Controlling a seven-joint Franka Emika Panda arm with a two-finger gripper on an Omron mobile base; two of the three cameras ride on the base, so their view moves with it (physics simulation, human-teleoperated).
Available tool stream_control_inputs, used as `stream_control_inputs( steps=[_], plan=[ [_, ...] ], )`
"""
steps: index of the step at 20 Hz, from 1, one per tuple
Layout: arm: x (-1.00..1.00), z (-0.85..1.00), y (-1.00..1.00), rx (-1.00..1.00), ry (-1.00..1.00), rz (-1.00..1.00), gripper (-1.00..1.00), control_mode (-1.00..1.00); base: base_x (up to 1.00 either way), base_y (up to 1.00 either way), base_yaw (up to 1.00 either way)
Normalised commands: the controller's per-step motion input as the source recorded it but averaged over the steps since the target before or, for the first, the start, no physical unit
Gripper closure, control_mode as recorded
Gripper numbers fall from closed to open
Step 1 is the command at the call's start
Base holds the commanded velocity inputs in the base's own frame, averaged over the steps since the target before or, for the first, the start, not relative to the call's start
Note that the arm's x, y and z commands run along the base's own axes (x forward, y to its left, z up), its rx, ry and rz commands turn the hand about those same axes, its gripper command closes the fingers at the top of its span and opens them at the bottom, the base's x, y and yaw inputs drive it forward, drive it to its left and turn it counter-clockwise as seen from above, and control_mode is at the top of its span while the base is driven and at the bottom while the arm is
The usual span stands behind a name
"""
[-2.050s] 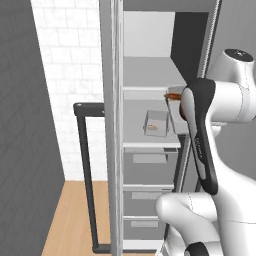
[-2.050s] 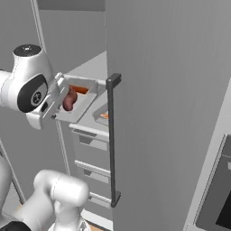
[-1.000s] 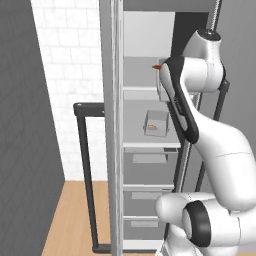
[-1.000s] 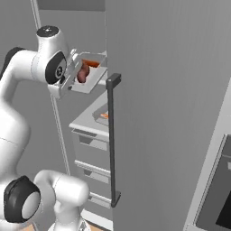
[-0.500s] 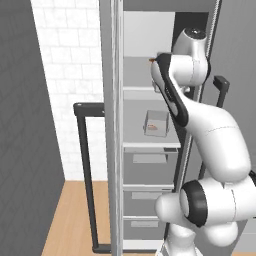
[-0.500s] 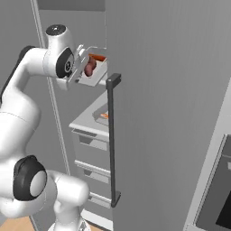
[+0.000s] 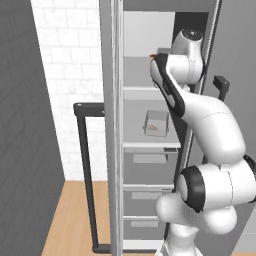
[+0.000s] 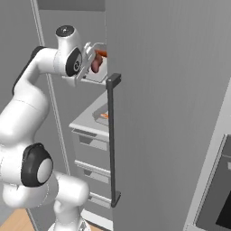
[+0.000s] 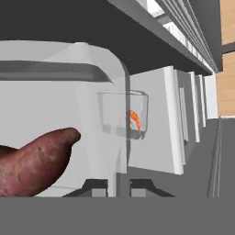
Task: Take the meat container that has the shrimp and place it on the second highest rack of the freezer. Then take the vegetable container that has the potato and carrot and place it on the highest rack of the freezer.
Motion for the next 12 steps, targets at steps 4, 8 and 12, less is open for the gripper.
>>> stream_control_inputs(
  steps=[4,8,12],
  plan=[
    [0.38,0.0,-0.04,0.0,0.0,-0.01,1.0,-1.0,0.0,0.0,0.0],
    [0.41,0.0,-0.07,0.0,0.0,0.0,1.0,-1.0,0.0,0.0,0.0],
    [0.53,-0.06,0.0,0.0,0.0,0.0,1.0,-1.0,0.0,0.0,0.0]
  ],
)
